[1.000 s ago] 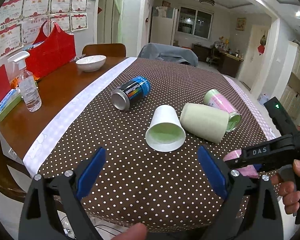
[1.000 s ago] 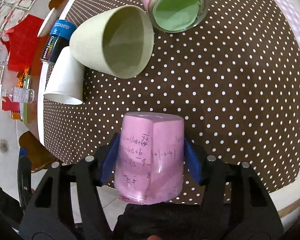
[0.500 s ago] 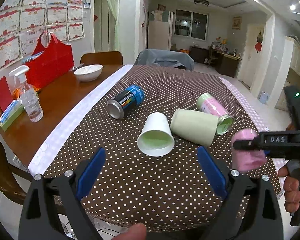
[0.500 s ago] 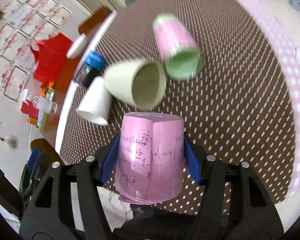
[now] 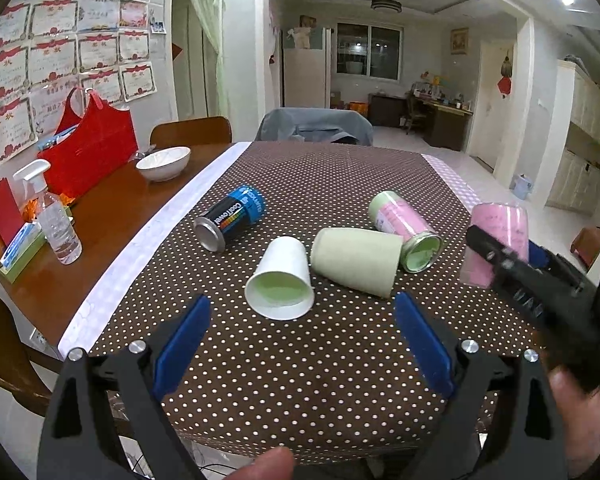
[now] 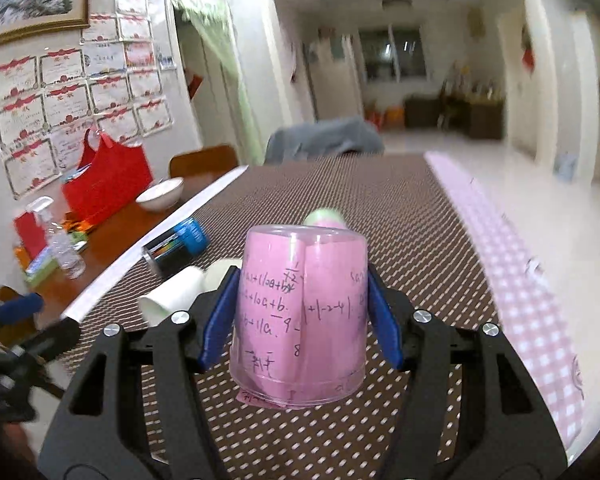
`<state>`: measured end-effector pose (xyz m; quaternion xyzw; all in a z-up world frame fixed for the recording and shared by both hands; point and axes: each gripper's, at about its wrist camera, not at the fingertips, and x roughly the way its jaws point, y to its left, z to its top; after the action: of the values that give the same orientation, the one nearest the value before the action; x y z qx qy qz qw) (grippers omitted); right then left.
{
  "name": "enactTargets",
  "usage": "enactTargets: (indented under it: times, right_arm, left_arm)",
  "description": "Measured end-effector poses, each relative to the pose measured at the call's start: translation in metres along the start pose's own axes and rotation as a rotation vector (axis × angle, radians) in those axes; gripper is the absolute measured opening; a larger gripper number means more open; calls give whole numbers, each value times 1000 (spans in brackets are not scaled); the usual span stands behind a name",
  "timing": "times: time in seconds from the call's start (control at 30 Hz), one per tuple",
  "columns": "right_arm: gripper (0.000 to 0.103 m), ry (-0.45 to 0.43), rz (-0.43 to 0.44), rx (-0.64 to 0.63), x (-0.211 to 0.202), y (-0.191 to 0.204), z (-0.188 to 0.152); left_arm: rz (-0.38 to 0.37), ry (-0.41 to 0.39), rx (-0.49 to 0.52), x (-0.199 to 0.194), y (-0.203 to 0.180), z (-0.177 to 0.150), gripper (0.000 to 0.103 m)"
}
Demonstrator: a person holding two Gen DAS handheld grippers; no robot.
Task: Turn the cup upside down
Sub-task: 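Lift the pink cup with the right gripper and rotate it rim-down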
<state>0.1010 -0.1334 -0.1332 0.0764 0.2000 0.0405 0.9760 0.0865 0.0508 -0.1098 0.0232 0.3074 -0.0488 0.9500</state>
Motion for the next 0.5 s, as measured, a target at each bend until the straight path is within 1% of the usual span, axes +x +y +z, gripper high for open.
enactTargets:
  times: [0.07, 0.23, 0.37, 0.5]
  right_arm:
    - [60, -35, -36, -33, 3, 3, -12]
    - [60, -53, -97, -79, 12, 4, -34]
    - [60, -31, -126, -102, 18, 2, -48]
    - [60, 14, -138, -111, 26, 0, -56]
  left_arm:
    - [-1, 3, 10, 1, -4, 0, 92]
    - [-1, 13, 35, 2, -17, -3, 92]
    - [-4, 28, 51, 4, -26, -6, 92]
    - [-11, 42, 66, 5, -34, -10, 92]
